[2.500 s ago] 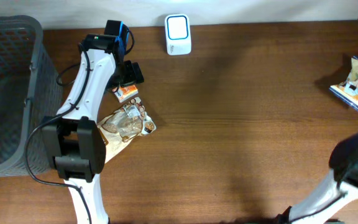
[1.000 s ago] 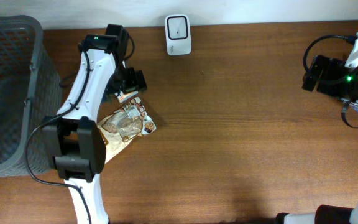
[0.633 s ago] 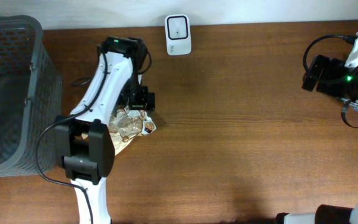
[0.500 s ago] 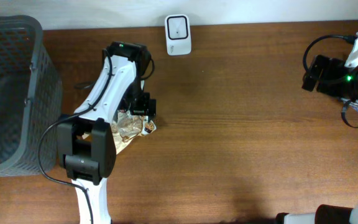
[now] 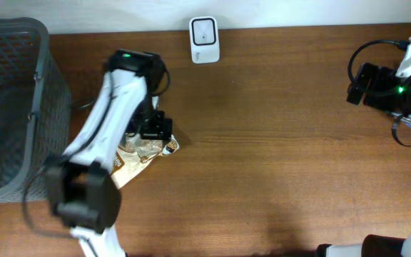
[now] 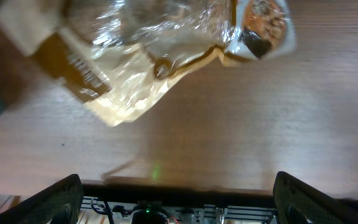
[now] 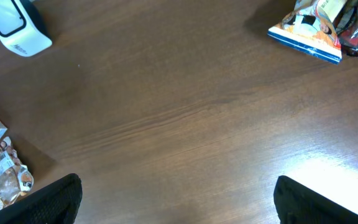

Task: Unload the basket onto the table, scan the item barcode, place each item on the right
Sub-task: 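Lower the left gripper onto the brown pouch and grasp it, then drag the brown pouch right toward the table centre with the left gripper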

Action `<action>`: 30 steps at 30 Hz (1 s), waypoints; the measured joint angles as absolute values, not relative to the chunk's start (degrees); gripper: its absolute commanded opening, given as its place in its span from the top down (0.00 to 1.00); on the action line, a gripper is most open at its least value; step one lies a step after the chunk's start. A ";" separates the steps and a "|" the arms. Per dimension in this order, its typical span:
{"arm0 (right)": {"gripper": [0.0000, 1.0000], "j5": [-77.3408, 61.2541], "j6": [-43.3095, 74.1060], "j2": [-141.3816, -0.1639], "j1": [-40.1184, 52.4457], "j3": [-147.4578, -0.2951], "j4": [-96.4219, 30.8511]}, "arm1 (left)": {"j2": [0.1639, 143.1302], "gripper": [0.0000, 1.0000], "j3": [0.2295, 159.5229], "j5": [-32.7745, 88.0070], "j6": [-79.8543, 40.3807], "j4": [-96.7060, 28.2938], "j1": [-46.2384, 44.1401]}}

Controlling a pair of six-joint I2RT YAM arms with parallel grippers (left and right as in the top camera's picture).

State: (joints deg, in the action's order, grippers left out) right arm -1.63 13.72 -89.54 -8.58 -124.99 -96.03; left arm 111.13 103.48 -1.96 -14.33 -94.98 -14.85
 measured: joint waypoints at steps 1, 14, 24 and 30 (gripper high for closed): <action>0.02 -1.65 13.69 -89.54 -8.58 -124.99 -96.01 | 107.96 0.01 102.72 -1.96 -14.33 -94.28 -14.37; 0.02 -1.63 13.74 -89.54 -8.56 -124.97 -96.01 | 91.24 0.00 69.47 -2.39 -14.31 -54.85 -7.66; 0.02 -1.63 13.69 -89.54 -8.56 -124.97 -96.03 | 97.30 0.00 66.89 -3.49 -11.55 -42.59 -7.68; 0.01 -1.63 13.69 -89.56 -8.56 -124.97 -96.03 | 103.26 0.03 66.85 -1.21 -11.51 -43.51 -7.68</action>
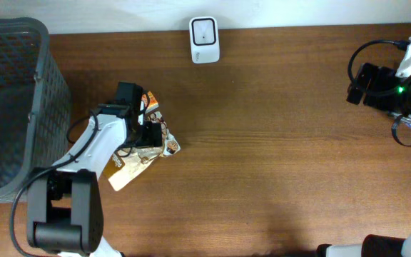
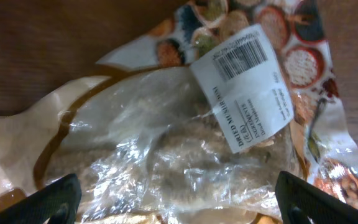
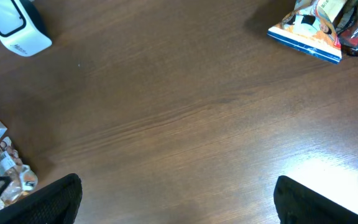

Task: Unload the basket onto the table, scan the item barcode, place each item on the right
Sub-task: 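Drag the brown pouch right toward the table centre with the left gripper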

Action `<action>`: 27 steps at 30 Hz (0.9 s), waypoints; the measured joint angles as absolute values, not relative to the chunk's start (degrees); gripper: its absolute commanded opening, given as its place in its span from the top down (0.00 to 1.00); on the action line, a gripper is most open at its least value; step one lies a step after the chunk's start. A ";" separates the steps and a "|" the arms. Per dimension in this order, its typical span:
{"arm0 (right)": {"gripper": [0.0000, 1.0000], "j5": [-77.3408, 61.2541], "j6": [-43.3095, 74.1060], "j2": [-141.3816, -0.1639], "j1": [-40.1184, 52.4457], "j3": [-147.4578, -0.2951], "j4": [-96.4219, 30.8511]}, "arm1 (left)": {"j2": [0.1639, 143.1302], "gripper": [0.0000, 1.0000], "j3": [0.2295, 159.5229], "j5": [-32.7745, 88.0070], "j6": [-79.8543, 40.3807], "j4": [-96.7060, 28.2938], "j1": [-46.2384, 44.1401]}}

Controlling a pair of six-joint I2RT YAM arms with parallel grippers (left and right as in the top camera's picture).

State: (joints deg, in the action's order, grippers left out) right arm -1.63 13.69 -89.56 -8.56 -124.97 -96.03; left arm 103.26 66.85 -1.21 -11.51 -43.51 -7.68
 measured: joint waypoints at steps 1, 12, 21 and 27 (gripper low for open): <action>0.02 -1.63 13.72 -89.54 -8.56 -124.97 -96.01 | 103.53 0.03 67.02 -0.12 -11.35 -43.70 -7.68; 0.02 -1.63 13.74 -89.56 -8.56 -124.97 -96.01 | 106.50 0.03 66.98 25.85 -10.20 -40.34 -7.92; 0.02 -1.63 13.72 -89.56 -8.56 -124.97 -96.03 | 107.20 0.16 66.48 42.09 -22.83 -22.48 -14.35; 0.02 -1.63 13.72 -89.58 -8.56 -124.97 -96.03 | 107.37 0.13 68.45 53.60 -26.96 -13.47 -14.50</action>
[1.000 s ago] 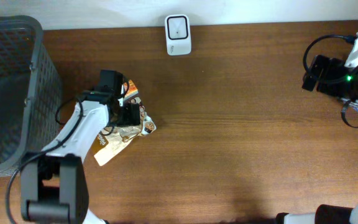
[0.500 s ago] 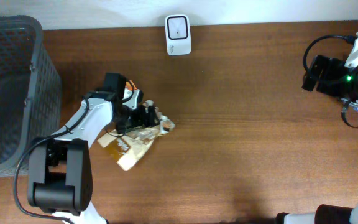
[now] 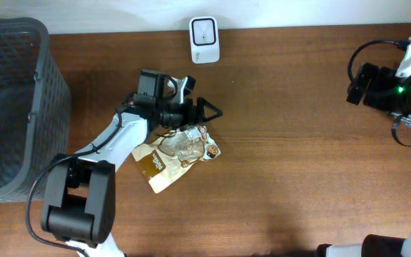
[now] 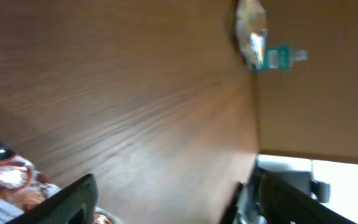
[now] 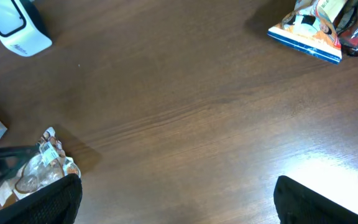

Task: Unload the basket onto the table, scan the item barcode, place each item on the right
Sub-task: 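Drag the brown pouch right toward the table centre with the left gripper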

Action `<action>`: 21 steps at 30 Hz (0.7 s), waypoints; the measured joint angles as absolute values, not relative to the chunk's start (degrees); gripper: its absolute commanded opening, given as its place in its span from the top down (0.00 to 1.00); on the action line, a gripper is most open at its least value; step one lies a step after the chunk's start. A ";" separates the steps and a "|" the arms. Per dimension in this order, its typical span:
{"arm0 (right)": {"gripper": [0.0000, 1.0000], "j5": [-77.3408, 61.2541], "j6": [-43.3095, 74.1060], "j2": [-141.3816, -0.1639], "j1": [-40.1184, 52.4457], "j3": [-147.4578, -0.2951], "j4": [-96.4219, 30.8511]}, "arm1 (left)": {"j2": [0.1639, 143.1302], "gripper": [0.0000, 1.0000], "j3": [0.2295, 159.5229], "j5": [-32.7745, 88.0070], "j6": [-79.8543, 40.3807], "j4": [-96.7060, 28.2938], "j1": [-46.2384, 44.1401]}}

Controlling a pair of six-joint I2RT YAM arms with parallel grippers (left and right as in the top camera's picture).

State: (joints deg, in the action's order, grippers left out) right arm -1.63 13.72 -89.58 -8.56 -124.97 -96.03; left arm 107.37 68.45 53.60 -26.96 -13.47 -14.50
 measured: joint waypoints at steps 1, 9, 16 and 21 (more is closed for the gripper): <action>0.02 -1.63 13.74 -89.58 -8.56 -124.97 -96.03 | 107.37 0.11 69.52 54.37 -26.00 -16.29 -13.78; 0.02 -1.63 13.67 -89.58 -8.56 -124.97 -96.01 | 105.25 0.15 75.83 31.59 -9.72 -48.84 -7.68; 0.02 -1.63 13.74 -89.58 -8.56 -124.97 -96.03 | 103.70 0.21 75.85 4.38 -5.78 -54.65 -13.80; 0.02 -1.65 13.72 -89.58 -8.56 -124.97 -96.03 | 103.77 0.18 71.99 -2.26 -6.35 -54.65 -17.54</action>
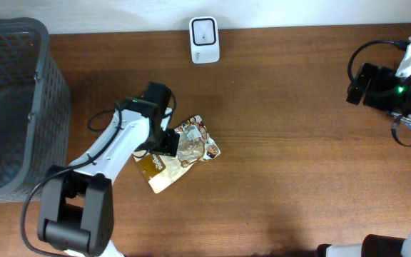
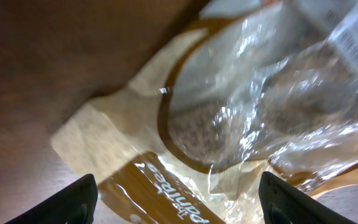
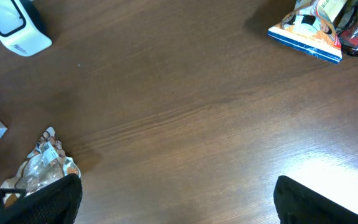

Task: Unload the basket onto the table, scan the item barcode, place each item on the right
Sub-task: 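Drag the brown pouch right toward the table centre with the left gripper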

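Observation:
A clear snack bag (image 1: 190, 150) with a brown band lies flat on the table, its brown end toward the front; it also shows at the lower left of the right wrist view (image 3: 41, 169). In the left wrist view the bag (image 2: 229, 106) fills the frame, with part of a white label at the top right. My left gripper (image 2: 178, 208) hangs open close over the bag's brown end, with a fingertip (image 2: 67, 202) at each side. The white scanner (image 1: 205, 30) stands at the back edge. My right gripper (image 3: 178, 205) is open, far right.
A dark mesh basket (image 1: 13, 107) stands at the far left. A small orange packet lies near the bag. A blue and orange packet (image 3: 306, 30) lies at the right end near the right arm (image 1: 398, 78) and its cables.
My left gripper pointed sideways to the right above the bag; now it points down, close over the bag's brown end. The bag has stayed put. The right arm is unchanged.
The bag first lay further left under my left arm. Then my left gripper was close over its barcode label. Later the bag lay further right and turned, with the gripper pointing sideways off it. Now the gripper is open over the bag again.

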Action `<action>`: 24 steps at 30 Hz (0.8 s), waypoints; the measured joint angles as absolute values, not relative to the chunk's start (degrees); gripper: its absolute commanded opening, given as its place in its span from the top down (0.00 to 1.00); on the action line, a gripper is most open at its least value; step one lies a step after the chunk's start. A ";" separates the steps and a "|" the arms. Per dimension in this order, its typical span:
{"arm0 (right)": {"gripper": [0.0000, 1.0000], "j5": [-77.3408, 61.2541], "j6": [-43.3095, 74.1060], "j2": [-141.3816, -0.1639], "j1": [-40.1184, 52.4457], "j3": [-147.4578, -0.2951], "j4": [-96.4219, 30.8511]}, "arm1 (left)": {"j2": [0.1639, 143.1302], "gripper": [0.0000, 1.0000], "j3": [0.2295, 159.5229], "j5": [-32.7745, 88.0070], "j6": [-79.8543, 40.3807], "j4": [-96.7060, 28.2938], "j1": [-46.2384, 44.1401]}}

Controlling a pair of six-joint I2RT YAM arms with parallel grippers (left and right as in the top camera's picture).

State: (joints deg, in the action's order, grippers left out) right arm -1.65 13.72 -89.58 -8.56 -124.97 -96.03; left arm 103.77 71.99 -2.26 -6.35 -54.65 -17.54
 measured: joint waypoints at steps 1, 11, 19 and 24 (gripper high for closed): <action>0.02 -1.63 13.72 -89.58 -8.56 -124.97 -96.03 | 103.90 0.14 71.35 -2.37 -6.72 -54.65 -18.00; 0.02 -1.63 13.72 -89.58 -8.54 -124.97 -96.03 | 104.84 0.02 67.53 18.17 -9.21 -53.58 -20.16; 0.02 -1.65 13.72 -89.58 -8.51 -124.97 -95.98 | 104.90 0.03 67.13 31.79 -17.37 -38.20 -24.34; 0.02 -1.63 13.69 -89.60 -8.51 -124.97 -96.03 | 105.67 0.16 66.85 33.23 -22.06 -24.56 -29.36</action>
State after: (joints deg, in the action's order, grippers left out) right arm -1.63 13.69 -89.60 -8.51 -124.97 -96.03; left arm 105.67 66.85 33.23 -22.06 -24.56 -29.36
